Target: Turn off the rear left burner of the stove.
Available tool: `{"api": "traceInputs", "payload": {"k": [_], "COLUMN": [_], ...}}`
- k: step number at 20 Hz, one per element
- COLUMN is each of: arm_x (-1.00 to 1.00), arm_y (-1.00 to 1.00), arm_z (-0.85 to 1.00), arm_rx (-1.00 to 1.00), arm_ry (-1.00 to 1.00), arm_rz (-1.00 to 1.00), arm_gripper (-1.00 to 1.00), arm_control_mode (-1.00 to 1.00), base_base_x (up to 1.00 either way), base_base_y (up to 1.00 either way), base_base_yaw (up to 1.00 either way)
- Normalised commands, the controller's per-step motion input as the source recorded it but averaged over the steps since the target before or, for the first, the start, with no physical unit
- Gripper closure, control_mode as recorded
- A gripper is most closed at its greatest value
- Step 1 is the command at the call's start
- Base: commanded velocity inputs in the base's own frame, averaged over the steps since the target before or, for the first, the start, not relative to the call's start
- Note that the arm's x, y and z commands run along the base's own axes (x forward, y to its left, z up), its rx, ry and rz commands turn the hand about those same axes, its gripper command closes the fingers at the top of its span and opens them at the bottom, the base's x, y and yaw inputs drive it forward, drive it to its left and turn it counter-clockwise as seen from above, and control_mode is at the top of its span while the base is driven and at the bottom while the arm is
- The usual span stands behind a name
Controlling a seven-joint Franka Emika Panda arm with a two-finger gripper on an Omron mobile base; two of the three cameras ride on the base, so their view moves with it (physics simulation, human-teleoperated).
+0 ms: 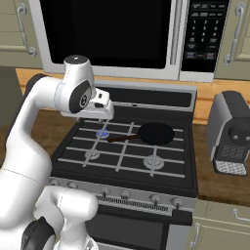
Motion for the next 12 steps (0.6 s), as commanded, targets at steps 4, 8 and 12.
{"api": "traceInputs", "payload": {"k": [4, 8, 12], "arm_x": [0.0, -0.02, -0.19], "arm_y": [0.0, 0.0, -0.01], "arm_z": [0.0, 0.0, 0.0], "arm_rx": [0.0, 0.0, 0.0], "arm_ry": [0.0, 0.0, 0.0], "arm_rz": [0.0, 0.0, -0.01], "arm_gripper": [-1.0, -1.0, -1.0], "arm_control_mode": [-1.0, -1.0, 1.0], "base_base_x": [0.0, 0.0, -0.19], "base_base_y": [0.0, 0.0, -0.08], "base_base_yaw": [0.0, 0.0, -0.02]}}
